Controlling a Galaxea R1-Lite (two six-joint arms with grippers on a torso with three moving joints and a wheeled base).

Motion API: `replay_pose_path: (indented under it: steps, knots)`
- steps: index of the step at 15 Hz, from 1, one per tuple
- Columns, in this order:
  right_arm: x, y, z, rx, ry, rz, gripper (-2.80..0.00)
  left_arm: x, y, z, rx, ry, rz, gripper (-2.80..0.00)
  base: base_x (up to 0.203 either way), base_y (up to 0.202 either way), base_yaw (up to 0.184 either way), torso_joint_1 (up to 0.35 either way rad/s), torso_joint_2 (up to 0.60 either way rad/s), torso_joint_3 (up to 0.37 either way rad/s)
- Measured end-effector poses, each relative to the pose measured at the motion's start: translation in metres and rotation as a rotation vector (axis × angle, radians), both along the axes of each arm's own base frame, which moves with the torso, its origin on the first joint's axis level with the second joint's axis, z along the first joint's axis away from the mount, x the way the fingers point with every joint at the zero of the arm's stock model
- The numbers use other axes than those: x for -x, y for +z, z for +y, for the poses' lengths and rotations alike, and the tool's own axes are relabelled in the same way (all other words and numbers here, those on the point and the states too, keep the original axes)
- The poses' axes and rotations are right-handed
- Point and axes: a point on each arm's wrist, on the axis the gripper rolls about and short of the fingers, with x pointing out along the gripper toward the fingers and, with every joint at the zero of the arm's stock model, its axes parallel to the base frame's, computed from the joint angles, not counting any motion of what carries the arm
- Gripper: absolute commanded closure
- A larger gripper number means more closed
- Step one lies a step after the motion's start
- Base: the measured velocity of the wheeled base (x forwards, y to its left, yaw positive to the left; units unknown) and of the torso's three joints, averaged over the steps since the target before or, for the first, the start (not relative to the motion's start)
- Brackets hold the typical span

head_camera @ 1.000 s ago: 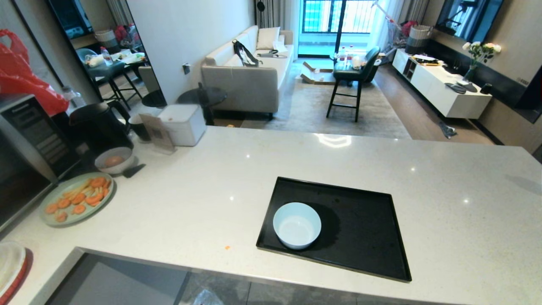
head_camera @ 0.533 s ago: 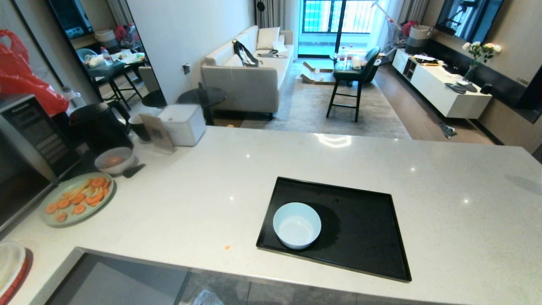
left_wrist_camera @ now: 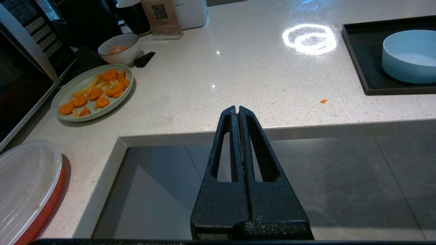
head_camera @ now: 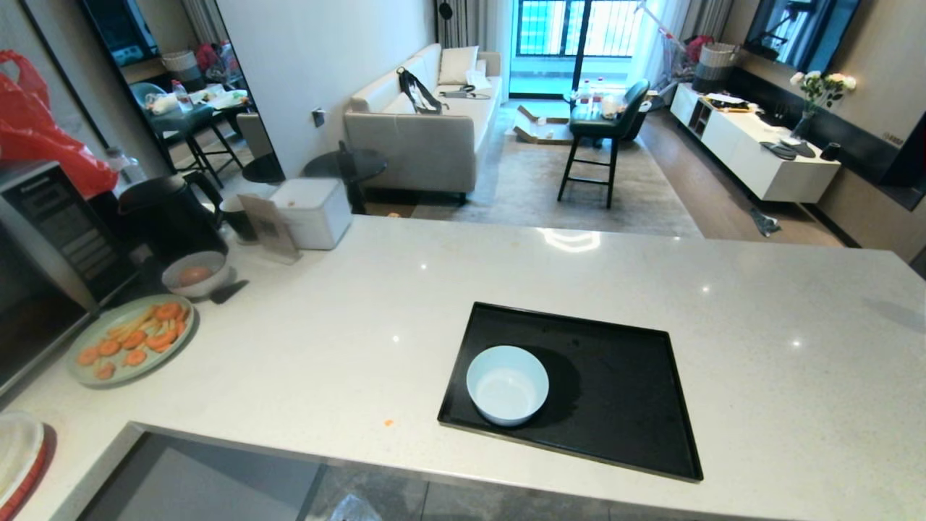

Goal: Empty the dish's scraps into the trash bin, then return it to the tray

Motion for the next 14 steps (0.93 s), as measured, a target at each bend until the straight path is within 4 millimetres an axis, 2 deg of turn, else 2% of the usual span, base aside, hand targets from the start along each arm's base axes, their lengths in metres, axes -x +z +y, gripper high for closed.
replay_pose_path:
  steps: [14]
  knots:
    - [0.0000,0.0002,0.0000,0.000,0.000,-0.002,0.00,0.0000,0.0000,0.0000,0.000,-0.001,0.000,0.00,0.000,0.000,0.000,0.000,0.00,0.000]
